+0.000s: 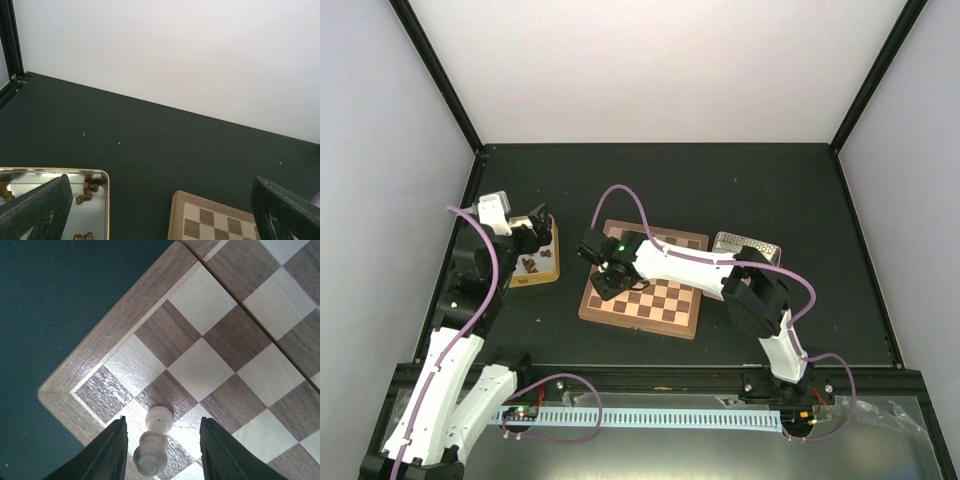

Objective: Set up the chess pieces on the board
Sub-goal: Place the chess piece on the chessboard.

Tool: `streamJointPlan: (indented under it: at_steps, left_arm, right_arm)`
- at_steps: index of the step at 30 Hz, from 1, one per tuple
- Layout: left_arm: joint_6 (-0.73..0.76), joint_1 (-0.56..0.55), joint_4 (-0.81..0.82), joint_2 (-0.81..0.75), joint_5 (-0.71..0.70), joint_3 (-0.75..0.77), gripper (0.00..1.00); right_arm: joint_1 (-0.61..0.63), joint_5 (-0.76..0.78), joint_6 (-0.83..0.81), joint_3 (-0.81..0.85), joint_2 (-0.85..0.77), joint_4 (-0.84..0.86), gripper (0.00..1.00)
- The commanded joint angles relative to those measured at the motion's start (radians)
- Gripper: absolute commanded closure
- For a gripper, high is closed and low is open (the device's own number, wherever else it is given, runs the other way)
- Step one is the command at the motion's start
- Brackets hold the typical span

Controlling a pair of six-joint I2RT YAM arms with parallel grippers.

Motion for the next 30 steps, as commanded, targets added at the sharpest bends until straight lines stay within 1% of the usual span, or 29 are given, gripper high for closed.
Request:
streamJointPlan:
  at_steps: [1,4,6,8,11,19,25,30]
  left_arm:
    - [0.002,0.008,-0.009,-0.007,-0.028,0.02,0.01]
    - [0.002,0.009,-0.01,-0.007,-0.03,0.019,0.01]
    - [0.002,0.009,-0.009,-0.005,-0.031,0.019,0.01]
    - [0.002,0.008,-0.01,-0.006,-0.03,0.018,0.01]
    - [0.002,0.008,-0.007,-0.006,-0.03,0.015,0.01]
    - [0.0,0.009,-0.003,0.0,-0.023,0.015,0.01]
    - [-0.003,0.009,-0.004,-0.001,-0.02,0.014,0.01]
    - [-0.003,0.009,-0.005,-0.002,-0.018,0.014,0.01]
  right_arm:
    - [0.005,-0.021,0.015,0.02,0.031,-0.003,0.58]
    - [0.005,-0.026,0.015,0.019,0.036,-0.004,0.62]
    - [0.005,-0.027,0.015,0.017,0.034,-0.005,0.68]
    - [0.005,-0.026,0.015,0.011,0.024,-0.008,0.78]
    - [0.006,-0.019,0.019,-0.035,-0.013,0.001,0.86]
    - [0.017,0.007,0.038,-0.222,-0.15,0.014,0.87]
    - [0.029,0.006,0.051,-0.274,-0.163,0.028,0.86]
    - [0.029,0.007,0.054,-0.269,-0.153,0.033,0.82]
